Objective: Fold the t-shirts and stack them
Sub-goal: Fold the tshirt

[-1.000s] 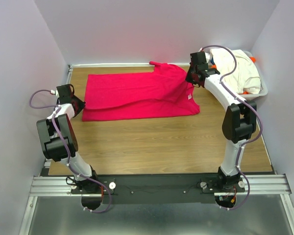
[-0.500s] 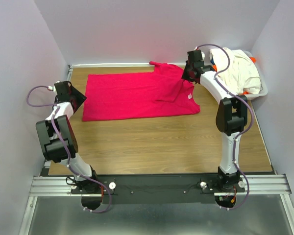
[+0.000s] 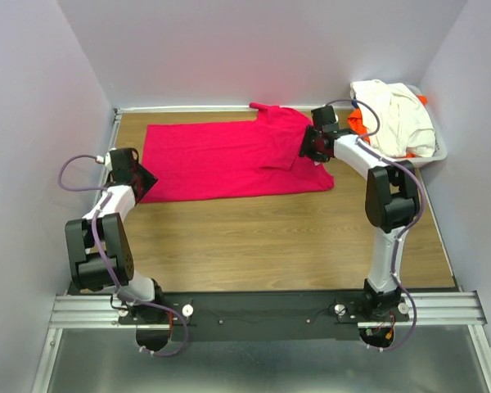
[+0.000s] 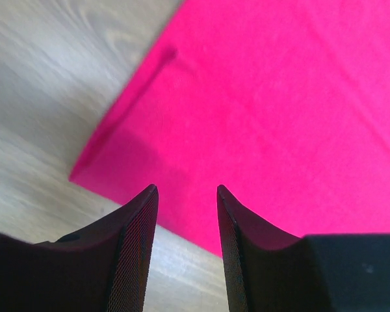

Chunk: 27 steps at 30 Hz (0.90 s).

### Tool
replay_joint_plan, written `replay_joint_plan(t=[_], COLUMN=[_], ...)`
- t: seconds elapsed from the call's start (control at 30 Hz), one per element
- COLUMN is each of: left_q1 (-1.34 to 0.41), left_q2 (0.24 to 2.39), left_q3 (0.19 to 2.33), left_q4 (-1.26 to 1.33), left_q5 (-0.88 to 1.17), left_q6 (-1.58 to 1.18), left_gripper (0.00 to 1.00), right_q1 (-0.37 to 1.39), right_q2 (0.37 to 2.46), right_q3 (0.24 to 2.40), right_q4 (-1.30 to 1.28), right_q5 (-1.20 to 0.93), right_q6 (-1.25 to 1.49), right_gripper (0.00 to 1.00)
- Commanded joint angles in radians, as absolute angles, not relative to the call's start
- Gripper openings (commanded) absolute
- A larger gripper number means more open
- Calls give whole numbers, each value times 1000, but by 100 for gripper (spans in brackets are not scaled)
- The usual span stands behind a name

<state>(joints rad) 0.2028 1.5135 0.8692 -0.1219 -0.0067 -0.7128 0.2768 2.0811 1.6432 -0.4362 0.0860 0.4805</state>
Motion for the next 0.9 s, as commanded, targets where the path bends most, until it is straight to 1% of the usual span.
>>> replay_joint_plan(t=[0.0,0.27,0.4,0.7,0.73,0.8,0.87], left_q1=[166,153,153,153,153,155,155], left_q2=[1485,1468,1466,1476,1474,1474,1476], left_q3=[839,801,798,804,804,805,811], left_q4=[-144,-140,-141,-140,-140,-141,-140], left_q5=[-83,-84,-81,-71,-71,-69,-68], left_q6=[-752,-762,-764,-752,-752,-749,-746], left_gripper=[49,49,49,49,49,49,49], right_q1=[308,360,382,397,397,397,397], right_q2=[2052,2082,2103,2141,2140,2144,2152], right_q3=[1537,1529,1542,1575,1578,1585,1603], right_q4=[-351,-316,-311,-310,-310,-310,-308], right_q5=[31,44,51,61,64,66,63], right_q6=[514,543,557,568,569,571,569], right_gripper=[54,54,49,49,48,42,35])
